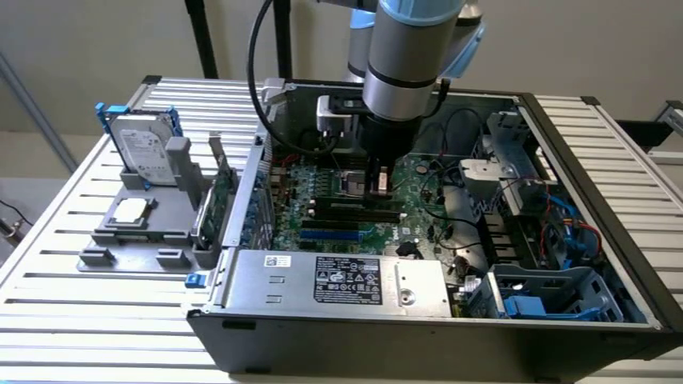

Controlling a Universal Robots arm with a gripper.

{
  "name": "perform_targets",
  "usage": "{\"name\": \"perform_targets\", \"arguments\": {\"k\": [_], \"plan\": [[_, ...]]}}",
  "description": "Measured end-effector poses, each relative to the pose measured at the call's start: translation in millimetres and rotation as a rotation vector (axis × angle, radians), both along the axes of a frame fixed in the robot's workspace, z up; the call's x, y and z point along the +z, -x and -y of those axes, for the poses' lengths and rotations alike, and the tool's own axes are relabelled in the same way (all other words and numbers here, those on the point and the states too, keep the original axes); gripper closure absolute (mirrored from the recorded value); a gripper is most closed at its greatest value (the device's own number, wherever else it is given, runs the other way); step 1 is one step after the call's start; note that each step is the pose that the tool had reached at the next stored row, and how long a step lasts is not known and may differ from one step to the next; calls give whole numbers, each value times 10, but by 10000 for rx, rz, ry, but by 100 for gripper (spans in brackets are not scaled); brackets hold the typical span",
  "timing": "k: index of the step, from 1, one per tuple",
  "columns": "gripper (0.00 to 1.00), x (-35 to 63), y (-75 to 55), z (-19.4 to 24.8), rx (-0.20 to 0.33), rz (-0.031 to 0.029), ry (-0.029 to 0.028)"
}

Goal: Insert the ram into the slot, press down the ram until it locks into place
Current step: 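Insert the ram into the slot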

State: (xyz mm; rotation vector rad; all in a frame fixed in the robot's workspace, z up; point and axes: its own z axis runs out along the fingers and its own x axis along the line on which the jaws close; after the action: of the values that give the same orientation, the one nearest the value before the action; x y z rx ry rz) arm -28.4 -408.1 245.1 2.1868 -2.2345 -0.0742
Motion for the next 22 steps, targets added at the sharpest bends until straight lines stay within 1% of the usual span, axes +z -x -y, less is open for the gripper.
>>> {"name": "perform_targets", "arguments": {"k": [3,7,14,17,22], "plan": [[87,-5,-1,-2,-64,1,-40],[87,-24,4,-5,-178,2,-57],[87,-72,12,-11,-176,2,-61],[87,-77,13,-21,-148,4,-62],[87,-82,14,-22,-117,4,-61]]}}
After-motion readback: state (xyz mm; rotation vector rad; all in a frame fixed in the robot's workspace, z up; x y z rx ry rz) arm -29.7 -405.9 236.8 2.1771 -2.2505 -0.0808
